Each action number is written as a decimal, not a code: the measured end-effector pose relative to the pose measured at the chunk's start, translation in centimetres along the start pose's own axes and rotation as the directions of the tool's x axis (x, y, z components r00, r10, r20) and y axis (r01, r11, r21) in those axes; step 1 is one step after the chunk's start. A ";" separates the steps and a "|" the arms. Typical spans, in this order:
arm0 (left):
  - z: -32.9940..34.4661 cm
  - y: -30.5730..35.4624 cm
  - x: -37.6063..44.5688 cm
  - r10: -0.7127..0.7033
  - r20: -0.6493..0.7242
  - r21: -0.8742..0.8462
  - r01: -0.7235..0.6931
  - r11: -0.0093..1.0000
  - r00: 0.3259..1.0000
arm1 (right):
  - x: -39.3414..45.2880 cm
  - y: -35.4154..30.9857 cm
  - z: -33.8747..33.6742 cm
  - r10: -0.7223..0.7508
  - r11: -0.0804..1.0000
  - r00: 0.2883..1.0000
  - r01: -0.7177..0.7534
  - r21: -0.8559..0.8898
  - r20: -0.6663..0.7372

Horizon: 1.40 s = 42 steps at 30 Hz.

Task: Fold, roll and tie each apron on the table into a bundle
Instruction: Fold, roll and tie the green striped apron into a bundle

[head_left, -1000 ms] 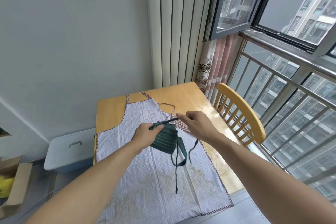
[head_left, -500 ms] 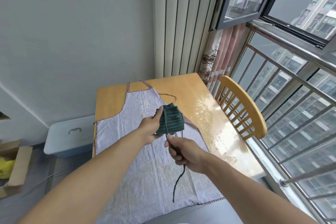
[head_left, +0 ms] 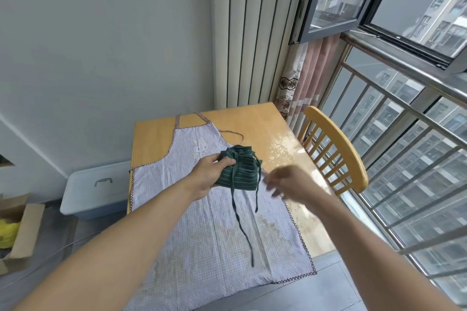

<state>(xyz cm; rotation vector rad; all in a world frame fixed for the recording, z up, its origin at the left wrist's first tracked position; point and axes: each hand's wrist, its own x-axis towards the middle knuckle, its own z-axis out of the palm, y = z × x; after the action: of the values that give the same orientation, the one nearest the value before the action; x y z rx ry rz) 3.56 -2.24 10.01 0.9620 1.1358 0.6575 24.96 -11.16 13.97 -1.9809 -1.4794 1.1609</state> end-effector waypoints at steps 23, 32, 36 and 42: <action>0.2 3.7 -4.3 0.147 0.365 -0.026 -0.147 0.989 0.919 | 5.0 -2.5 -2.6 -0.473 0.832 0.878 0.416 -0.366 -0.076; 1.8 5.5 -3.8 0.117 0.022 -0.050 -0.116 0.992 0.993 | 6.1 -0.9 -0.8 -0.269 0.963 0.961 0.270 -0.011 0.061; 1.2 5.1 -3.0 0.105 -0.123 -0.093 -0.117 0.989 0.987 | 5.3 -0.7 -1.0 0.010 0.960 0.819 0.152 0.234 -0.574; 1.0 5.1 -2.6 0.146 -0.131 -0.089 -0.158 0.983 0.981 | 1.0 -1.5 3.9 -0.341 0.861 0.779 0.484 0.159 -0.527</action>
<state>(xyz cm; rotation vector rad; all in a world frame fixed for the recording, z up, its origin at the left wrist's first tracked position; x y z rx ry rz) 3.90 -2.36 15.82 0.9394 1.1351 0.9001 20.99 -10.28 12.46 -1.4853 -1.2988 0.5830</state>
